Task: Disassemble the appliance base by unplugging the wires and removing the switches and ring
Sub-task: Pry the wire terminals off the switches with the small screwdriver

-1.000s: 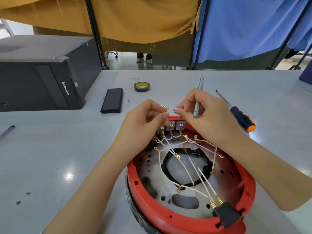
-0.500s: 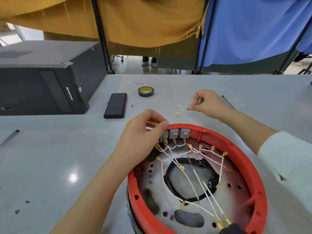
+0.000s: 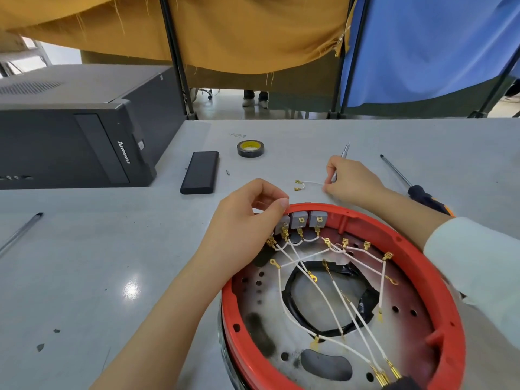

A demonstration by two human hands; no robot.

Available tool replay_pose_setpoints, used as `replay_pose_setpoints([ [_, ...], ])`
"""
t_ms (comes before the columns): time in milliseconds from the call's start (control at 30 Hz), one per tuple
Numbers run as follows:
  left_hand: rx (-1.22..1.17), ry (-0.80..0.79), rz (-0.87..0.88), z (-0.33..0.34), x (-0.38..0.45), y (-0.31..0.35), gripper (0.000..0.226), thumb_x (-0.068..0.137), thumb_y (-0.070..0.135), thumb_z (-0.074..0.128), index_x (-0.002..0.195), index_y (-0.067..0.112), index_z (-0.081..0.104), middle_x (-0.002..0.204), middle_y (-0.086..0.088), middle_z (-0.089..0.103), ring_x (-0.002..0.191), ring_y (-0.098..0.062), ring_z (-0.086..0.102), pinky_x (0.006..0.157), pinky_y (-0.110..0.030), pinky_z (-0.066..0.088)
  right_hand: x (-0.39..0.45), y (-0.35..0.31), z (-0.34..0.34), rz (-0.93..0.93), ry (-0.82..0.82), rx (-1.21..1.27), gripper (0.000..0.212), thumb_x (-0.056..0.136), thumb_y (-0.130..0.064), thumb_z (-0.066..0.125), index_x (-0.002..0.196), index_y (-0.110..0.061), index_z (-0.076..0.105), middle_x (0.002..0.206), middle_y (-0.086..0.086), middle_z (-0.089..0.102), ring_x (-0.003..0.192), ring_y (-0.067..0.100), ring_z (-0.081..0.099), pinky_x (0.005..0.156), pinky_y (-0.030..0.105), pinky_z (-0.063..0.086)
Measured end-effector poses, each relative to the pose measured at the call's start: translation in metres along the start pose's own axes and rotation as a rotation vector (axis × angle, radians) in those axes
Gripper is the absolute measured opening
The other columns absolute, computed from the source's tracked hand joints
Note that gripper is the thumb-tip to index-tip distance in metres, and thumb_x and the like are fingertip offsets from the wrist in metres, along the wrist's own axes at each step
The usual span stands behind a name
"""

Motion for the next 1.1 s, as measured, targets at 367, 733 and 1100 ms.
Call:
replay_pose_setpoints([
  [367,0.002,0.040,-0.011,-0.001,0.000,0.002,0.011,0.091,0.028,0.056,0.087,0.033,0.065,0.090,0.018,0.067,0.083,0.005,0.058,0.067,-0.008,0.045,0.003,-0.009,-0.011,-0.090,0.043,-0.006,0.028,0.087,-0.021,0.062,0.073,-0.027,0.039,0.091,0.003,0.063,0.077,0.020,0.055,0.060,0.031,0.038],
  [733,0.075,0.011,0.009,-0.010,-0.007,0.001,0.013,0.092,0.027,0.055,0.098,0.035,0.064,0.092,0.020,0.065,0.082,0.008,0.057,0.063,0.000,0.040,-0.113,-0.087,-0.064,-0.352,-0.121,0.881,0.030,0.101,-0.038,0.037,0.086,-0.014,0.044,0.065,0.007,0.069,0.060,0.023,0.066,0.039,0.026,0.042],
  [1100,0.058,-0.080,-0.153,-0.009,-0.009,-0.005,0.022,0.095,0.026,0.050,0.106,0.029,0.069,0.098,0.012,0.069,0.093,-0.003,0.062,0.081,-0.015,0.044,-0.116,-0.089,-0.032,-0.177,-0.144,0.958,0.030,0.102,-0.023,0.038,0.076,-0.011,0.050,0.048,0.006,0.056,0.033,0.017,0.044,0.033,0.016,0.030],
])
Point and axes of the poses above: each hand's wrist, its own x-axis towards the middle knuckle, its own z-axis out of the palm, y = z × x, the point moved 1 cm from there along x, towards the middle knuckle
